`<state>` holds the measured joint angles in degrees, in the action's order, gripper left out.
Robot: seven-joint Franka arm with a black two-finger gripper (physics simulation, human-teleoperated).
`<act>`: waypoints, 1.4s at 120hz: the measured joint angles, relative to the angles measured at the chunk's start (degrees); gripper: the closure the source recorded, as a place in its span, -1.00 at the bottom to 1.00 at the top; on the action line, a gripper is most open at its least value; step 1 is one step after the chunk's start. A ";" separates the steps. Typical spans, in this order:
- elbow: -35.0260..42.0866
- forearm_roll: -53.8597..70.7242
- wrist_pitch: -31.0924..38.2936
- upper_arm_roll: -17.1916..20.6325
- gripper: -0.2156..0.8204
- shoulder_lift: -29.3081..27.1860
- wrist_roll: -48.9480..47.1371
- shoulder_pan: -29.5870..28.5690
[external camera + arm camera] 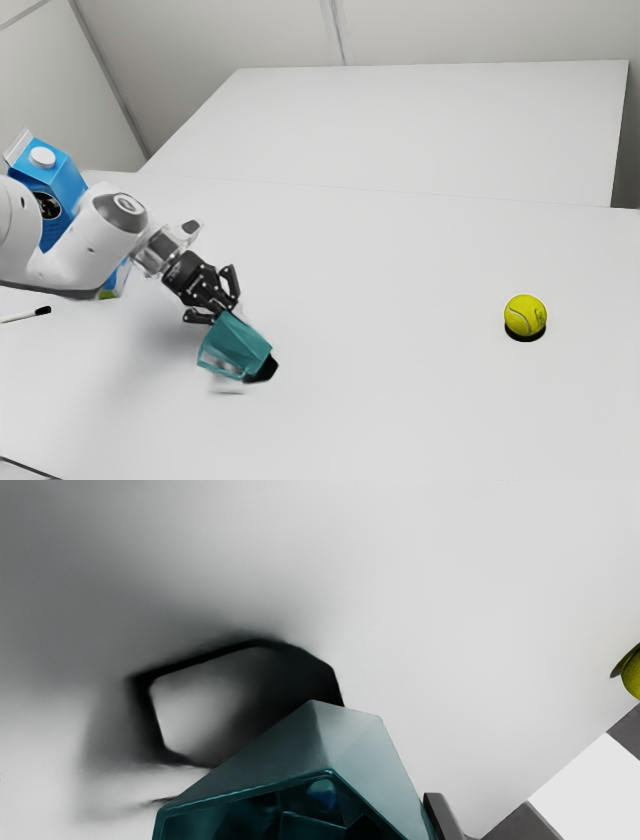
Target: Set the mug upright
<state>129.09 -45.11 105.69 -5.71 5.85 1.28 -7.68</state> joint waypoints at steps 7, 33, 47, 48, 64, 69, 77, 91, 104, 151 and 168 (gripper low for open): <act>-0.93 3.41 1.34 1.44 0.91 -1.10 -0.08 0.42; -3.48 17.43 7.98 6.28 0.92 -4.41 -0.40 2.54; -4.24 24.15 11.81 6.66 0.92 -5.09 -0.60 5.50; -4.28 24.59 12.09 6.67 0.92 -5.11 -0.61 5.72; -4.44 31.32 16.63 6.71 0.93 -5.14 -0.86 9.07; -4.44 33.50 18.11 6.70 0.93 -5.10 -0.95 10.02; -4.47 36.13 20.27 6.73 0.93 -4.97 -1.08 11.30; -4.45 39.82 23.15 6.65 0.93 -4.62 -1.29 12.80; -4.38 41.51 24.76 6.61 0.93 -4.01 -1.43 12.46; -4.35 45.34 26.95 6.58 0.92 -1.02 -2.00 7.31; -4.40 45.56 27.60 6.47 0.92 0.29 -2.15 7.82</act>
<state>124.70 0.45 133.29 0.76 6.13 -0.87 0.15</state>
